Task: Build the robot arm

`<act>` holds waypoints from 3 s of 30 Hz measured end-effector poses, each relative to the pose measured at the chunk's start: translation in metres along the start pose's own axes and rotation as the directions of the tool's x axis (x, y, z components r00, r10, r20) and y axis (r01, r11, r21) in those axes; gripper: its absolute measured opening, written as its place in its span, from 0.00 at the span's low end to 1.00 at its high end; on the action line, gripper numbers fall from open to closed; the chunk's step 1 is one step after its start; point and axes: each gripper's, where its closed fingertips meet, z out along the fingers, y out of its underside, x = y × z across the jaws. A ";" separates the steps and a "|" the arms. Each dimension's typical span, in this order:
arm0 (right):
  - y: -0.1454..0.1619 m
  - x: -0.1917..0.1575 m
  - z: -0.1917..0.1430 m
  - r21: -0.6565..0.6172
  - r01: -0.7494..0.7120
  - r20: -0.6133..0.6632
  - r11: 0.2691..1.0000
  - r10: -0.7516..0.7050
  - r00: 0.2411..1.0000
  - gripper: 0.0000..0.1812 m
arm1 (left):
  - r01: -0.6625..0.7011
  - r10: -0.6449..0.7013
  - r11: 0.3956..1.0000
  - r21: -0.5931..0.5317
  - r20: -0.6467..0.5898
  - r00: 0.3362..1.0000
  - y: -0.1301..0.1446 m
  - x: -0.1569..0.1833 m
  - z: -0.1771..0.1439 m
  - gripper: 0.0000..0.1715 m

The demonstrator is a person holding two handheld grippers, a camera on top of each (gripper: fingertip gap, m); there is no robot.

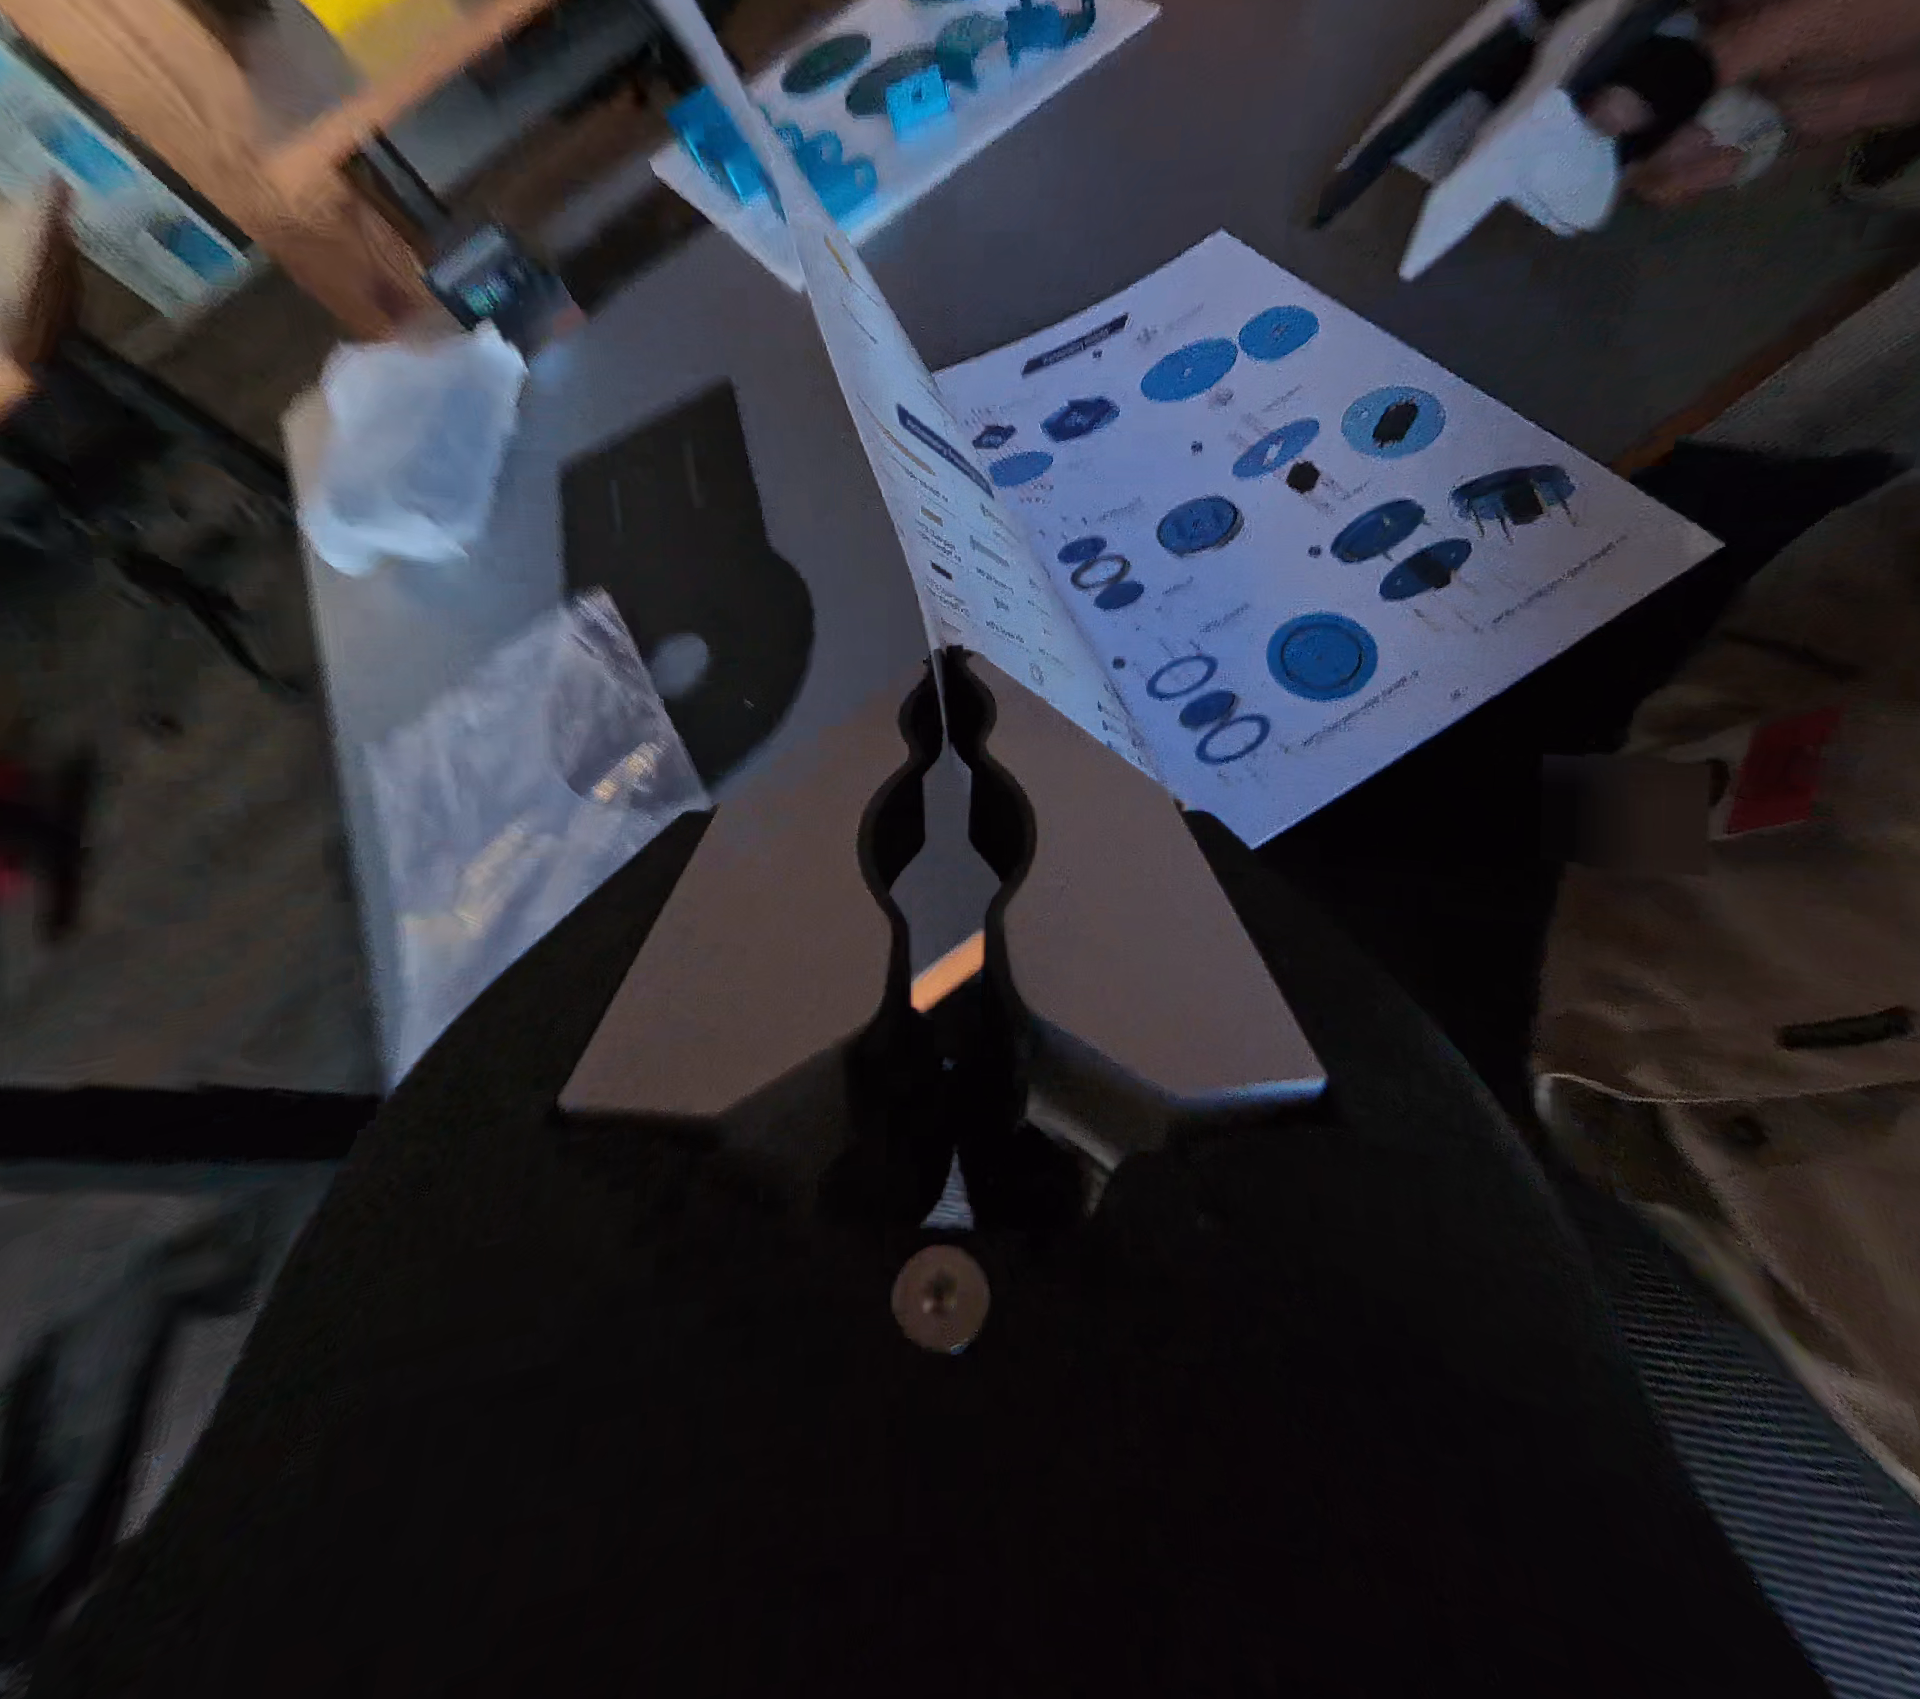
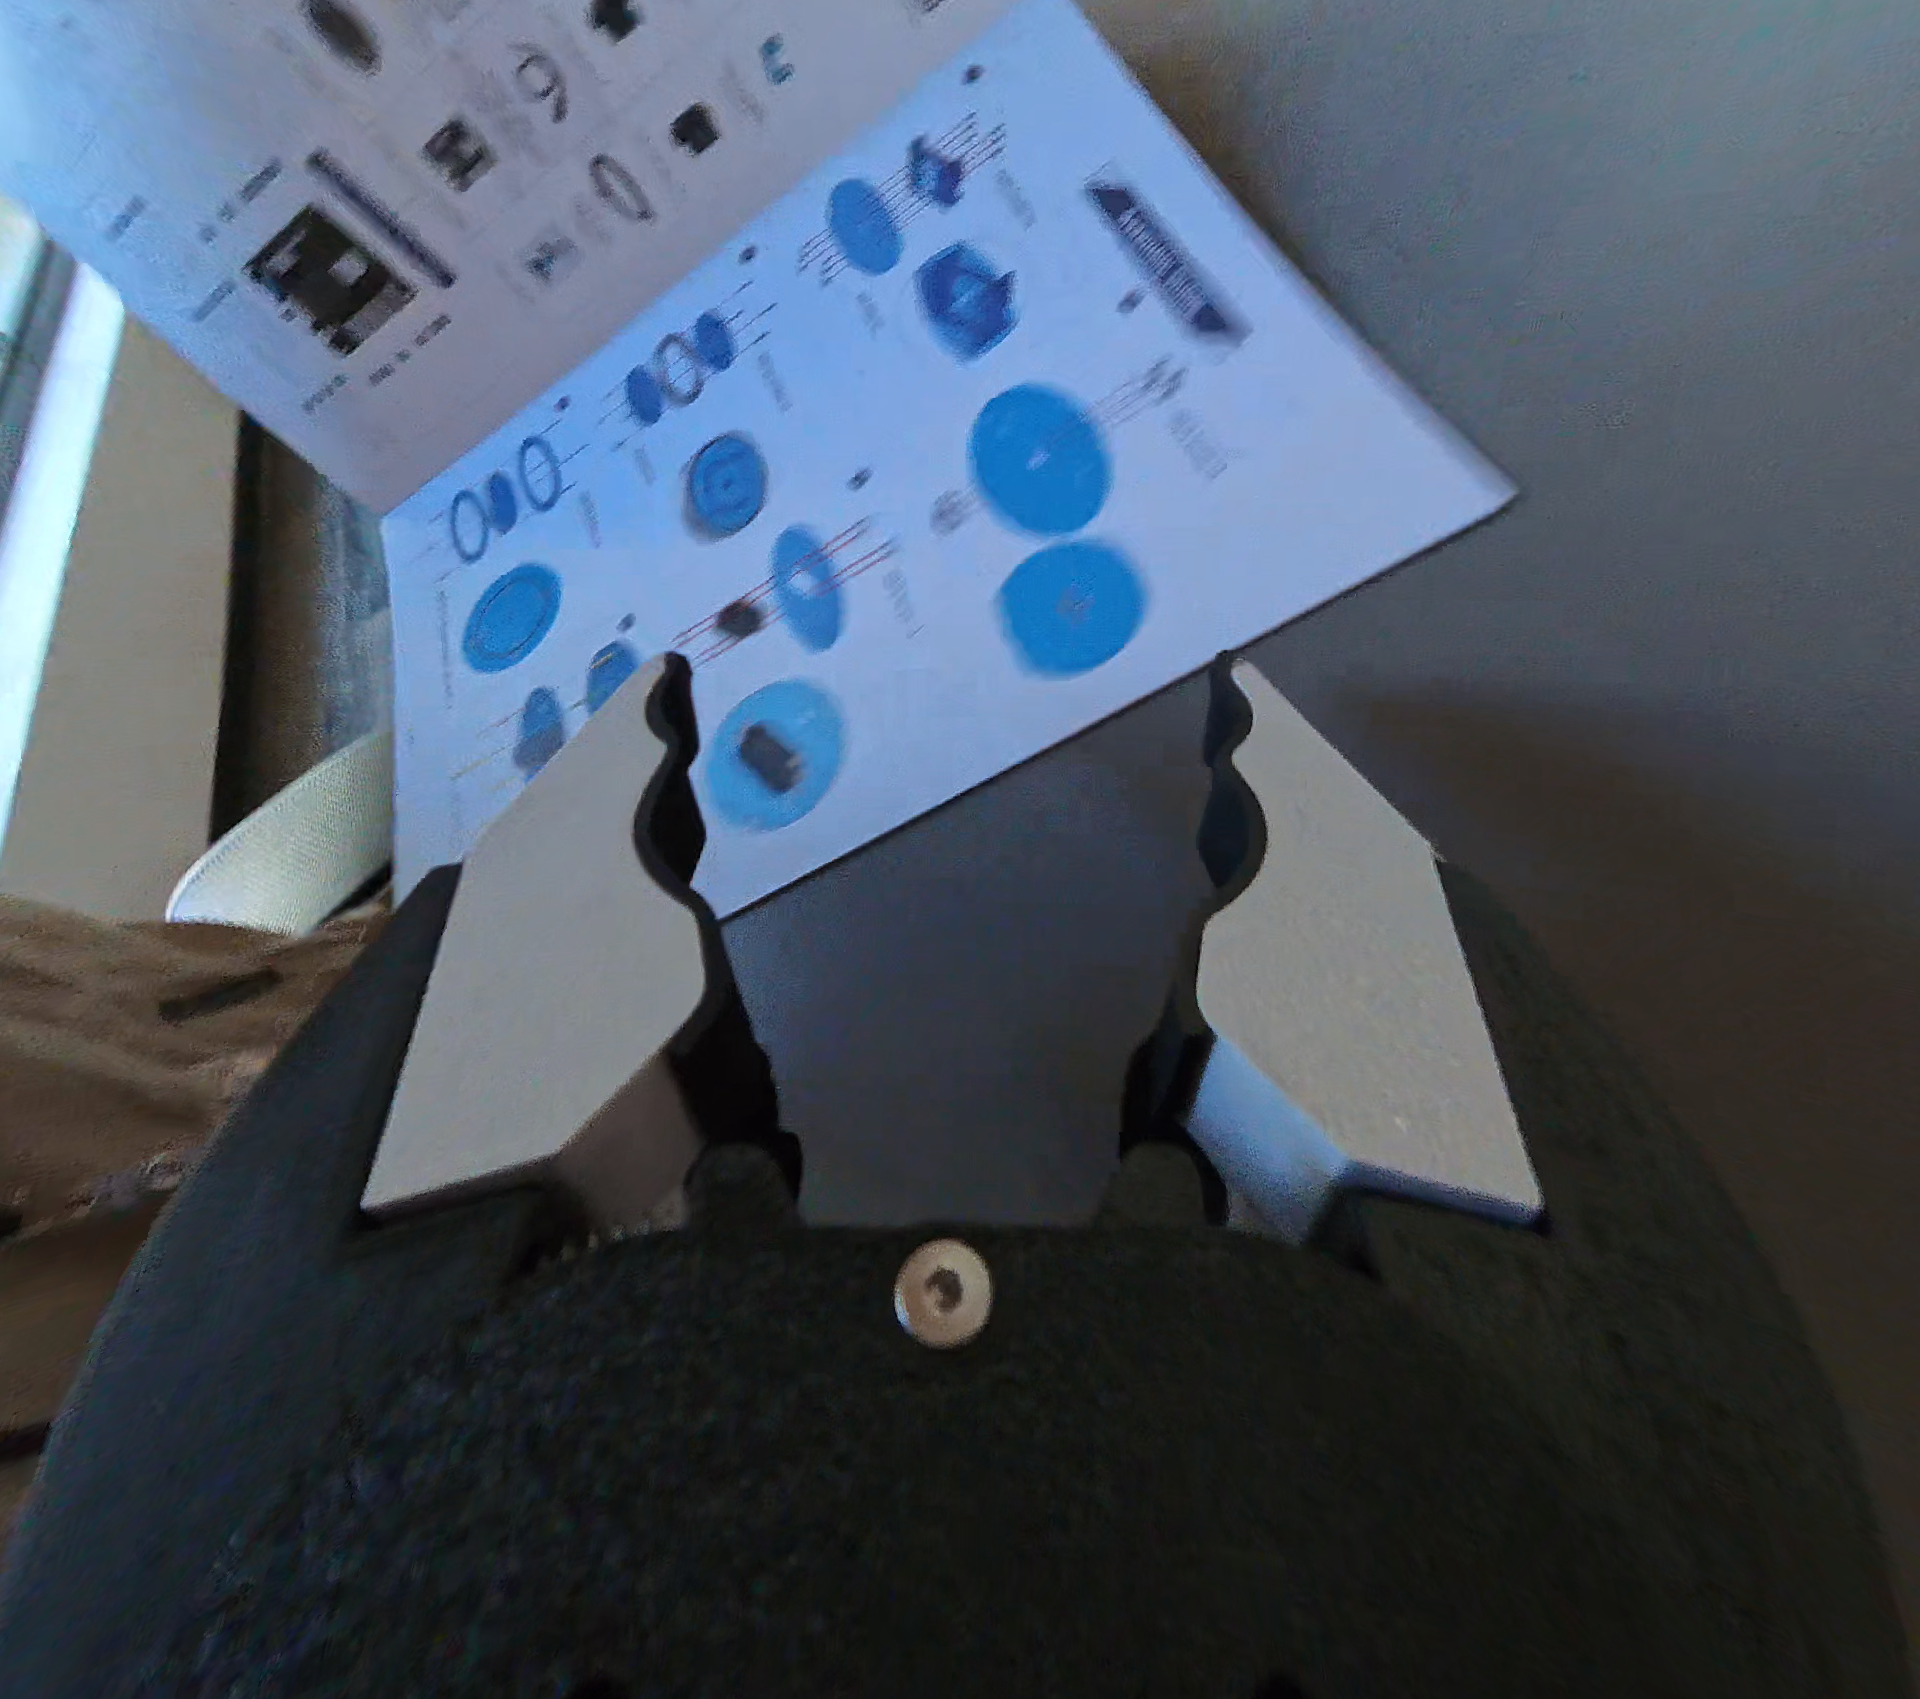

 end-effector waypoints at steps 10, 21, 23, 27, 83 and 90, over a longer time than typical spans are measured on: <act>-0.069 -0.011 0.078 -0.081 0.143 0.412 0.986 -0.097 0.906 0.48 | -0.229 0.202 0.932 0.282 0.124 0.972 -0.063 -0.019 -0.066 0.00; -0.070 -0.107 0.165 -0.205 0.180 0.680 0.962 0.008 0.733 0.41 | -0.191 0.119 0.878 0.440 0.185 0.975 -0.077 -0.038 -0.107 0.00; -0.068 -0.126 0.158 -0.214 0.196 0.755 0.957 0.034 0.655 0.20 | -0.186 0.108 0.877 0.443 0.196 0.975 -0.075 -0.038 -0.112 0.00; -0.076 -0.127 0.129 -0.218 0.185 0.829 0.958 0.082 0.553 0.01 | -0.125 0.035 0.917 0.380 0.236 0.971 -0.044 -0.052 -0.121 0.00; -0.095 -0.053 0.123 0.153 0.272 0.113 0.950 -0.290 0.950 0.40 | 0.598 -0.644 0.765 0.239 0.270 0.716 0.064 -0.051 0.084 0.32; -0.096 -0.040 0.126 0.114 0.232 0.117 0.966 -0.245 0.962 0.37 | 0.657 -0.643 0.752 0.051 0.275 0.715 0.076 -0.083 0.133 0.25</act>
